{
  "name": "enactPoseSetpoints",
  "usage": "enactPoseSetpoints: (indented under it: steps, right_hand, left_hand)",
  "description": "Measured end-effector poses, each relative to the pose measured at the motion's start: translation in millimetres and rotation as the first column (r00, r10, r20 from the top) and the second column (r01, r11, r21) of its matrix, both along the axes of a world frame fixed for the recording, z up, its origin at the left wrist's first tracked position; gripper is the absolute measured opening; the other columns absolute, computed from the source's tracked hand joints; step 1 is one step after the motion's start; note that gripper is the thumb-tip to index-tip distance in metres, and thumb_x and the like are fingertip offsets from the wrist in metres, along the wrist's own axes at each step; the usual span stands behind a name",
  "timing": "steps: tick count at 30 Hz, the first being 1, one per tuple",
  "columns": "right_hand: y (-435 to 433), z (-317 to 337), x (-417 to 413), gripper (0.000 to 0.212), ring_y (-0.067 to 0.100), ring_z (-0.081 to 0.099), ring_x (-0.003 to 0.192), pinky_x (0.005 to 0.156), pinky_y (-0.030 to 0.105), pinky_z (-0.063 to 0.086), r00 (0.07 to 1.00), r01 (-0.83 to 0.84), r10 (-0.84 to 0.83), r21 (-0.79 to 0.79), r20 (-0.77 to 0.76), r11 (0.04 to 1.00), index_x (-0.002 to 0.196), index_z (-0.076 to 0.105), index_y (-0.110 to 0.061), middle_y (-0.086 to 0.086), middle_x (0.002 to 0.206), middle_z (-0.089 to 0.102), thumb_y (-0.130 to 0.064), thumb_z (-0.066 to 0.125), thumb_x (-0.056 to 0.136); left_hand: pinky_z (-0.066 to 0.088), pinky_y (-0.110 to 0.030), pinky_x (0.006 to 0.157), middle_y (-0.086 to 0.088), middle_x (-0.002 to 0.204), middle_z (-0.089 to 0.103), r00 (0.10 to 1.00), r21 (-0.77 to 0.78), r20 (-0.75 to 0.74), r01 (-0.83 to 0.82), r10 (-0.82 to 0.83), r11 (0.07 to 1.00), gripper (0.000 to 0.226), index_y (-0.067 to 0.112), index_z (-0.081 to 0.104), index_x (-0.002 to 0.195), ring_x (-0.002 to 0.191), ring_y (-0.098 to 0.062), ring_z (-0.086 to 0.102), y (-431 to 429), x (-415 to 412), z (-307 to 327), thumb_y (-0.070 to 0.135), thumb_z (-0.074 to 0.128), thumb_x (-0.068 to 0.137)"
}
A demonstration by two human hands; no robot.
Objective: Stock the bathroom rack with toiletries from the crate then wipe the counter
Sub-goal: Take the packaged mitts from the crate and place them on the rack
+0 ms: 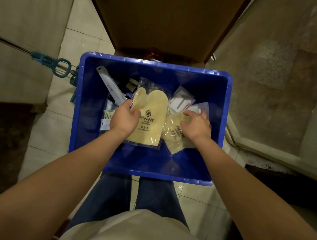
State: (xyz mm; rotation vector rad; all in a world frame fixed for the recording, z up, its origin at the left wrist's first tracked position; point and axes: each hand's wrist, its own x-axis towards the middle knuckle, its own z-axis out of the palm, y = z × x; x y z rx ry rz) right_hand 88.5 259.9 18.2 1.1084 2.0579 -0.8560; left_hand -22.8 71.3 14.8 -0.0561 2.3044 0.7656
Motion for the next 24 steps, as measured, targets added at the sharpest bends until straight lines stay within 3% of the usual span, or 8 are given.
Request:
enactPoseSetpoints:
  steps: [4, 9, 12, 15, 20, 22, 24]
  right_hand:
    - [1, -7, 1, 0.055, 0.034, 0.032, 0.138, 0.114, 0.05, 0.03, 0.996, -0.069, 0.072, -0.054, 0.05, 0.996, 0.145, 0.044, -0.027, 0.01, 0.156, 0.026, -0.019, 0.056, 0.092]
    - [-7, -2, 6, 0.051, 0.025, 0.057, 0.114, 0.085, 0.036, 0.053, 0.989, -0.04, 0.047, 0.048, -0.142, 0.998, 0.134, 0.057, -0.019, 0.005, 0.138, 0.052, 0.0, 0.051, 0.087]
    - [-13, 7, 4, 0.042, 0.02, 0.062, 0.096, 0.073, 0.032, 0.054, 0.979, 0.021, -0.015, 0.028, -0.204, 0.999, 0.117, 0.066, -0.02, 0.0, 0.124, 0.061, 0.003, 0.05, 0.086]
    - [-19, 21, 3, 0.033, 0.016, 0.059, 0.081, 0.059, 0.026, 0.043, 0.973, -0.008, 0.007, -0.006, -0.23, 1.0, 0.1, 0.068, -0.025, -0.004, 0.104, 0.065, -0.002, 0.05, 0.085]
    - [-29, 58, -4, 0.027, 0.012, 0.059, 0.08, 0.063, 0.027, 0.047, 0.955, -0.061, 0.062, 0.01, -0.29, 0.998, 0.079, 0.061, -0.033, -0.013, 0.092, 0.064, -0.008, 0.051, 0.082]
    - [-34, 74, -9, 0.025, 0.01, 0.056, 0.072, 0.057, 0.025, 0.044, 0.944, -0.076, 0.078, 0.018, -0.321, 0.997, 0.073, 0.059, -0.032, -0.012, 0.087, 0.065, -0.009, 0.052, 0.08]
    - [-40, 93, -15, 0.023, 0.011, 0.059, 0.076, 0.062, 0.028, 0.048, 0.927, -0.108, 0.104, 0.009, -0.361, 0.994, 0.071, 0.06, -0.03, -0.011, 0.086, 0.066, -0.01, 0.054, 0.079]
  left_hand:
    - [0.045, -0.026, 0.061, 0.013, 0.081, 0.062, 1.0, 0.01, 0.015, -0.006, 0.006, 1.0, 0.015, 0.028, 0.057, 0.101, 0.073, -0.009, 0.059, 0, 0, -1, 0.02, 0.051, 0.092]
    - [0.038, -0.023, 0.054, 0.014, 0.077, 0.058, 1.0, 0.0, -0.018, -0.004, 0.004, 1.0, 0.013, 0.029, 0.054, 0.098, 0.068, -0.005, 0.055, -2, 2, 3, 0.018, 0.049, 0.092]
    - [0.039, -0.026, 0.057, 0.015, 0.08, 0.057, 0.999, -0.002, -0.053, 0.012, -0.012, 1.0, 0.013, 0.027, 0.053, 0.102, 0.07, -0.009, 0.055, -6, 2, 9, 0.018, 0.047, 0.094]
    - [0.045, -0.032, 0.066, 0.006, 0.094, 0.061, 0.995, 0.01, -0.094, 0.017, -0.016, 1.0, 0.023, 0.02, 0.056, 0.116, 0.079, -0.018, 0.057, -8, 1, 21, 0.017, 0.044, 0.096]
    - [0.049, -0.035, 0.067, 0.008, 0.087, 0.063, 0.992, 0.079, -0.121, 0.028, -0.018, 0.997, 0.026, 0.022, 0.057, 0.117, 0.073, -0.014, 0.059, -9, 0, 42, 0.018, 0.042, 0.097]
    - [0.05, -0.035, 0.07, 0.009, 0.091, 0.064, 0.993, 0.131, -0.113, 0.051, -0.036, 0.99, 0.026, 0.024, 0.055, 0.119, 0.078, -0.013, 0.06, -10, -3, 52, 0.019, 0.042, 0.097]
    - [0.05, -0.032, 0.072, 0.008, 0.096, 0.064, 0.992, 0.201, -0.111, 0.077, -0.055, 0.977, 0.025, 0.024, 0.055, 0.119, 0.081, -0.009, 0.059, -11, -6, 64, 0.019, 0.042, 0.098]
